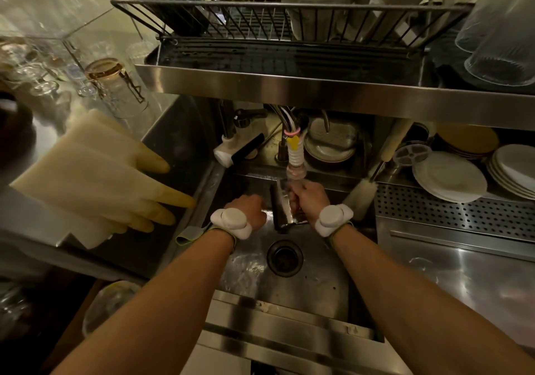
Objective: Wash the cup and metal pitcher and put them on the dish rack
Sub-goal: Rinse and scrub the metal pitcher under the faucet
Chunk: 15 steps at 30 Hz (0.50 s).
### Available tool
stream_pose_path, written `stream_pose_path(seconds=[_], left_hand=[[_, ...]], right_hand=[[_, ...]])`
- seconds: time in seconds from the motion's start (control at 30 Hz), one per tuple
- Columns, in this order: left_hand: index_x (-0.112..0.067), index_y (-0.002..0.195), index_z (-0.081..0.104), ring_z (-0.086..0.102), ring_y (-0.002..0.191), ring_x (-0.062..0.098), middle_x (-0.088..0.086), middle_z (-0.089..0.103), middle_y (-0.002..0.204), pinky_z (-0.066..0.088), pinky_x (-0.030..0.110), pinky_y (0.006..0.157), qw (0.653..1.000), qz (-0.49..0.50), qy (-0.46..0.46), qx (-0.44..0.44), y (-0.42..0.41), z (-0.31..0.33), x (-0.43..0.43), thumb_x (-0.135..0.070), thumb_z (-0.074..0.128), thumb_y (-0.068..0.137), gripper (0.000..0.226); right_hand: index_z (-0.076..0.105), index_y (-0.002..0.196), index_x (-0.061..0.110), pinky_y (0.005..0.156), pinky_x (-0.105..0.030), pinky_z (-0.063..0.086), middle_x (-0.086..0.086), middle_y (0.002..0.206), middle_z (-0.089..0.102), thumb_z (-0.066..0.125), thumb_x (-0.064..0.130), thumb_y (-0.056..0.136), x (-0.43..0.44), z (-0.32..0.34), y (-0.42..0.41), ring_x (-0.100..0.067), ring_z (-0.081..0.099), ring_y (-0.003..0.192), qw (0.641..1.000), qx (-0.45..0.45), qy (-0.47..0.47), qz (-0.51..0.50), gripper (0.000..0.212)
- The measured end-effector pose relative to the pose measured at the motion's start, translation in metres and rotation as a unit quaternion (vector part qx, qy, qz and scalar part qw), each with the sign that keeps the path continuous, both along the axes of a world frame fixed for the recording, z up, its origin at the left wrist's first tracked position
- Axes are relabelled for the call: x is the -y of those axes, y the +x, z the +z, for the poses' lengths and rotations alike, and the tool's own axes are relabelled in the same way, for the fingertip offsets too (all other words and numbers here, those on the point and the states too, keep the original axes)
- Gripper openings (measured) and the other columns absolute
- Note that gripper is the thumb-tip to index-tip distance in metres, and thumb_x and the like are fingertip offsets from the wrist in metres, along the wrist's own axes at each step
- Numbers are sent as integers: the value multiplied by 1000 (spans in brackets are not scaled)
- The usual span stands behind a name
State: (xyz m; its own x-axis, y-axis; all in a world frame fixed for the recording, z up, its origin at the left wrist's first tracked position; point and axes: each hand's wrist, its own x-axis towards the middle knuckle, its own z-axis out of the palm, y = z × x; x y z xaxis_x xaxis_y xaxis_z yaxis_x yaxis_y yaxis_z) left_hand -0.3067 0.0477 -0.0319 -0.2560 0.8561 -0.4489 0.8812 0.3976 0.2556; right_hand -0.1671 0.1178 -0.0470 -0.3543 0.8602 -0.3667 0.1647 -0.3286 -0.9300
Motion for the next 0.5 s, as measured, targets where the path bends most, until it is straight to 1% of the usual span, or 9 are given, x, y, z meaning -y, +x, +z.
stream_pose_path(seconds=[0.07, 0.1, 0.17, 0.2, 0.23, 0.27, 0.3, 0.4, 0.5], left_hand=[[-23, 124, 58, 59, 113, 34, 11, 59, 128, 51, 39, 92, 1000, 1, 2, 0, 0, 0, 2, -27, 50, 91, 34], [-23, 122, 59, 60, 112, 34, 11, 60, 127, 51, 39, 91, 1000, 3, 3, 2, 0, -1, 2, -27, 50, 91, 32], [-22, 121, 59, 60, 112, 35, 12, 60, 127, 52, 40, 92, 1000, 3, -1, 7, -1, -2, 3, -28, 51, 91, 33], [-22, 123, 59, 60, 113, 35, 12, 59, 128, 51, 41, 92, 1000, 2, -3, 7, -1, -2, 2, -29, 51, 90, 34], [-23, 123, 59, 59, 114, 35, 12, 58, 130, 51, 40, 93, 1000, 1, -4, 4, 0, -3, 3, -29, 52, 91, 34], [-24, 124, 58, 58, 116, 34, 11, 57, 131, 50, 39, 94, 1000, 1, -5, 3, 0, -4, 2, -29, 52, 91, 34], [-25, 125, 57, 57, 118, 33, 11, 56, 133, 48, 38, 94, 1000, 1, -7, 4, 0, -4, 2, -29, 52, 91, 35], [-24, 127, 57, 56, 119, 33, 11, 55, 134, 47, 38, 96, 1000, -2, -15, 15, 2, -4, 1, -27, 52, 92, 35], [-19, 120, 63, 59, 115, 35, 13, 61, 128, 50, 40, 95, 999, 0, 1, 36, 7, -3, -6, -24, 49, 92, 32]], right_hand=[[57, 70, 11, 47, -25, 33, -2, 54, 48, 48, 31, 98, 3, -4, -2, -13, 40, 45, 1000, 26, -4, -8, 36], [59, 72, 7, 47, -25, 33, -3, 55, 48, 49, 30, 97, 3, -5, -2, -13, 40, 44, 999, 31, -11, -2, 36], [62, 85, -5, 47, -25, 36, -8, 59, 50, 54, 15, 94, 5, -9, -4, -13, 44, 43, 999, 7, -37, 20, 23], [62, 92, -6, 45, -23, 38, -10, 60, 52, 57, 5, 91, 7, -10, -4, -13, 47, 43, 998, -13, -47, 27, 12], [62, 97, -4, 43, -22, 39, -10, 60, 54, 59, 0, 88, 9, -12, -4, -12, 48, 43, 998, -23, -49, 28, 10], [63, 96, -2, 43, -22, 39, -10, 59, 54, 59, 0, 88, 9, -15, -3, -14, 48, 44, 999, -21, -44, 24, 9], [64, 88, 1, 43, -22, 38, -9, 57, 54, 58, 4, 90, 9, -15, -2, -15, 47, 46, 999, -11, -30, 17, 7], [55, 61, 8, 41, -21, 33, -2, 46, 48, 51, 22, 96, 5, -19, 6, -11, 41, 39, 999, 28, 0, -22, 38], [50, 57, 11, 40, -20, 33, -3, 49, 46, 50, 33, 97, -1, -15, 11, -8, 39, 35, 997, 46, 13, -56, 46]])
